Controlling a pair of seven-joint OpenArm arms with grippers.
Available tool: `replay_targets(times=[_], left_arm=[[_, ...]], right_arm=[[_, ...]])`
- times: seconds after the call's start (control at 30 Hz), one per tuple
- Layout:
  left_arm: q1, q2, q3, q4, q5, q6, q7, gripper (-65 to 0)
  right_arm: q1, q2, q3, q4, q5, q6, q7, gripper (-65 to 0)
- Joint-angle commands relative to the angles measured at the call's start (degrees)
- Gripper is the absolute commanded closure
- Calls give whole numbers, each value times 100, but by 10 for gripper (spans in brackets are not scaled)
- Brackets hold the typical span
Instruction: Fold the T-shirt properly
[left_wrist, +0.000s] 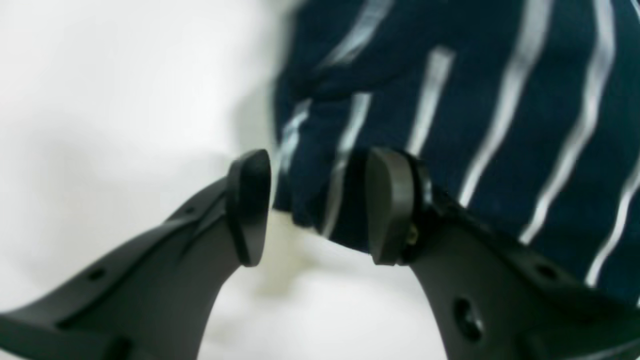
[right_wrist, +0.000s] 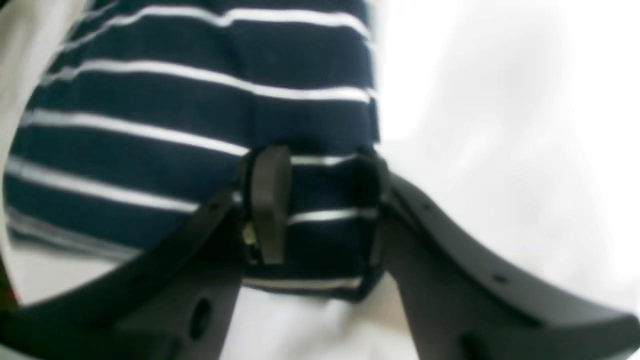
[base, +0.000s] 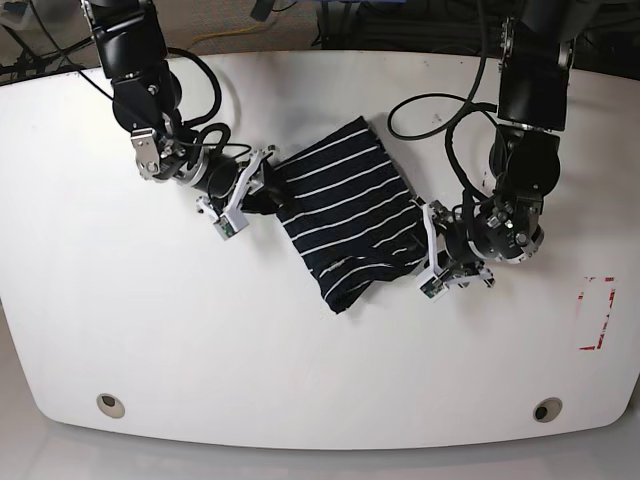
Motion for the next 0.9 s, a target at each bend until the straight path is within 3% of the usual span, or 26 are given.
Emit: replay_targets(times=[0.0,0.3,0.53,0.6,0.73,0.87], left_arm=[[-283,-17,-13,91,-68,20,-67,-281],[-344,-202,-224,1023,-68,37,-32,-281],[148,-175,-541,1709,-59,108,100,-315],[289,-105,-541,1841,-59,530,241,-381],[816,299,-646,2192,-59,1787,48,-479],[1440,572,-655,2254,-59,2499,-691,-492]], right_arm=[[-99,-128,2,375,57,72,50,-203],[-108,-1007,-7,577,48,72,-697,-203],[-82,-1086,28,893,74,72,-838,-203],[-82,-1034,54,1122,66,72,-996,-203],[-90,-761,362,1342,83,107,-1163,-203],[-90,-691,599,1342,83,124,-1163,-203]])
